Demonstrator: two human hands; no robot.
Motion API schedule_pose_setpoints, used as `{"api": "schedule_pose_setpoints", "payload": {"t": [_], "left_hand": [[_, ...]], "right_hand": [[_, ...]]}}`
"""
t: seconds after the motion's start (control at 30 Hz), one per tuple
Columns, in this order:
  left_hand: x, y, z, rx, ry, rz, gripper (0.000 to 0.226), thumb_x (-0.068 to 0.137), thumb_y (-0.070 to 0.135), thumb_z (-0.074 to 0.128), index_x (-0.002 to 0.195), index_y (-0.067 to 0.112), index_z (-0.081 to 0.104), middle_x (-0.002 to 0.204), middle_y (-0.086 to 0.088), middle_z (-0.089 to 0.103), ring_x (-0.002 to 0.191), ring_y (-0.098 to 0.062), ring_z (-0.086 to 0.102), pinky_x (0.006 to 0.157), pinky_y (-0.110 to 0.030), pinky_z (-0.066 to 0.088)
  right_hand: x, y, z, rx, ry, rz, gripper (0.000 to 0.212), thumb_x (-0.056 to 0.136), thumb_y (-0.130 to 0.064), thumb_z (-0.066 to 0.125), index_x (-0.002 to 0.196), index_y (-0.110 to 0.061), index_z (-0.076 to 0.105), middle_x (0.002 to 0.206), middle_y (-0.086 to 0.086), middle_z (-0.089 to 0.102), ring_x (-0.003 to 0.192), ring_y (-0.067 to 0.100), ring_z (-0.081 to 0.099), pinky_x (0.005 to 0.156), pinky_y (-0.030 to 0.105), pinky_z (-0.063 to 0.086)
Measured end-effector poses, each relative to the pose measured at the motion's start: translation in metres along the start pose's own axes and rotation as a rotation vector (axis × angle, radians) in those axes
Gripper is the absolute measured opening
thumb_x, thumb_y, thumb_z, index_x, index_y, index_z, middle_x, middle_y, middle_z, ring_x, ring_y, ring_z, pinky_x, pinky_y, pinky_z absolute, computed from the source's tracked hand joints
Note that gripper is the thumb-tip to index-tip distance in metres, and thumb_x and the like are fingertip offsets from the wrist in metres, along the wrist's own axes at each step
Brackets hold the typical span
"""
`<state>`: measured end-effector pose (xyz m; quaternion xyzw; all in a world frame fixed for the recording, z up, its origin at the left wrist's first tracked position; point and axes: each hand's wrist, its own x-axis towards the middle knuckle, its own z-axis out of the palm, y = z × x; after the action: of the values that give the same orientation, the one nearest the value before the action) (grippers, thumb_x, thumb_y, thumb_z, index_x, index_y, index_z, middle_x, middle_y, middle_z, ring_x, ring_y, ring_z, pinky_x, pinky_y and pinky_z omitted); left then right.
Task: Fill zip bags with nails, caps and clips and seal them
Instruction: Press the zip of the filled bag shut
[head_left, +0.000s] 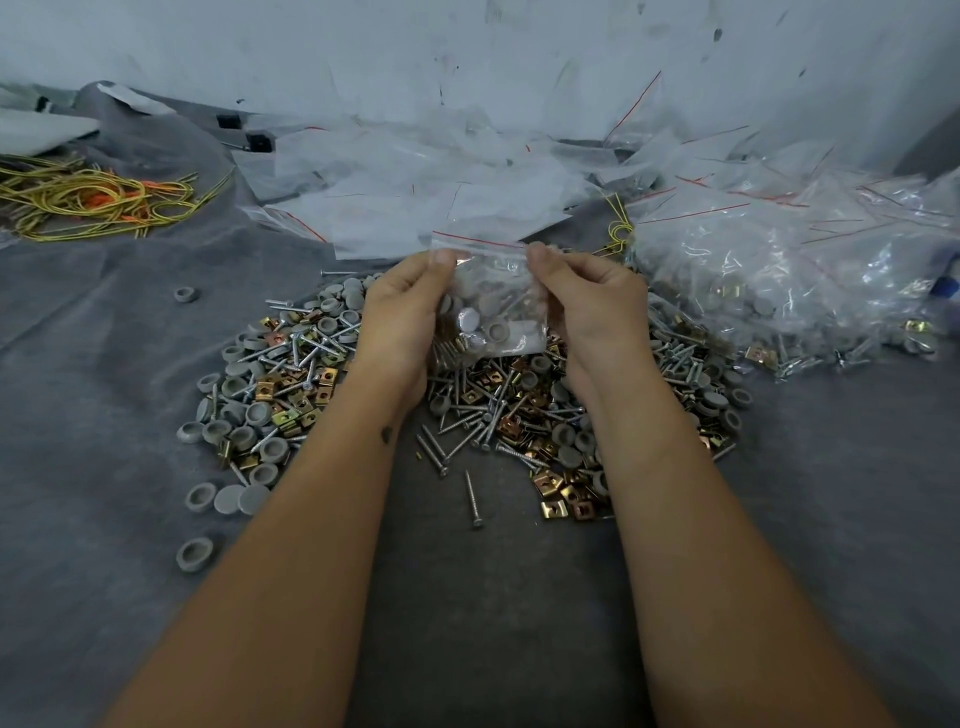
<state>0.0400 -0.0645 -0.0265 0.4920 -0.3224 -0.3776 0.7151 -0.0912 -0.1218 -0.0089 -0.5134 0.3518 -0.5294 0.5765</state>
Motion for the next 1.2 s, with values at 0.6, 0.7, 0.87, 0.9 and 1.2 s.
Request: {"api": "schedule_pose_setpoints", "payload": {"t": [0.6,0.7,0.87,0.9,1.2], "left_hand": [[-0.005,0.001,0.004,0.021,0.014,0.178,0.023,0.101,0.022,0.05,0.081,0.015,0.059,0.062,0.006,0.063,0.053,-0.012,0.061,0.049,-0.032,0.055],[-0.001,0.001,0.002,-0.034,0.11,0.161,0.016,0.098,0.015,0.057,0.082,0.017,0.058,0.066,0.003,0.059,0.051,-0.008,0.052,0.049,-0.023,0.046],[0.001,0.002,-0.002,-0.122,0.114,0.143,0.015,0.095,0.013,0.06,0.081,0.017,0.059,0.067,0.004,0.064,0.049,-0.012,0.047,0.05,-0.028,0.047],[0.001,0.002,-0.002,-0.126,0.122,0.144,0.016,0.095,0.013,0.06,0.08,0.018,0.059,0.066,0.005,0.065,0.046,-0.011,0.048,0.047,-0.025,0.046],[0.004,-0.003,0.0,-0.124,0.179,0.159,0.016,0.099,0.018,0.056,0.083,0.021,0.056,0.062,0.007,0.062,0.049,-0.009,0.05,0.044,-0.025,0.041]], "right_hand": [[-0.004,-0.007,0.003,-0.037,-0.056,-0.064,0.018,0.087,-0.005,0.065,0.073,-0.016,0.068,0.066,0.002,0.056,0.066,0.018,0.048,0.063,0.027,0.043],[-0.004,-0.006,0.003,-0.105,-0.033,-0.08,0.009,0.089,-0.011,0.067,0.081,-0.014,0.069,0.067,0.0,0.058,0.068,0.016,0.05,0.066,0.026,0.046],[-0.003,-0.006,0.0,-0.103,-0.036,-0.071,0.006,0.088,-0.011,0.068,0.083,-0.011,0.071,0.068,0.003,0.062,0.066,0.015,0.055,0.061,0.023,0.048],[-0.003,-0.005,0.0,-0.132,-0.034,-0.096,0.006,0.089,-0.01,0.068,0.084,-0.012,0.071,0.067,0.002,0.063,0.063,0.013,0.055,0.06,0.023,0.048],[-0.003,-0.003,0.0,-0.227,-0.1,-0.134,0.006,0.089,-0.022,0.07,0.09,-0.016,0.07,0.067,-0.006,0.065,0.06,0.007,0.058,0.062,0.026,0.055]]}}
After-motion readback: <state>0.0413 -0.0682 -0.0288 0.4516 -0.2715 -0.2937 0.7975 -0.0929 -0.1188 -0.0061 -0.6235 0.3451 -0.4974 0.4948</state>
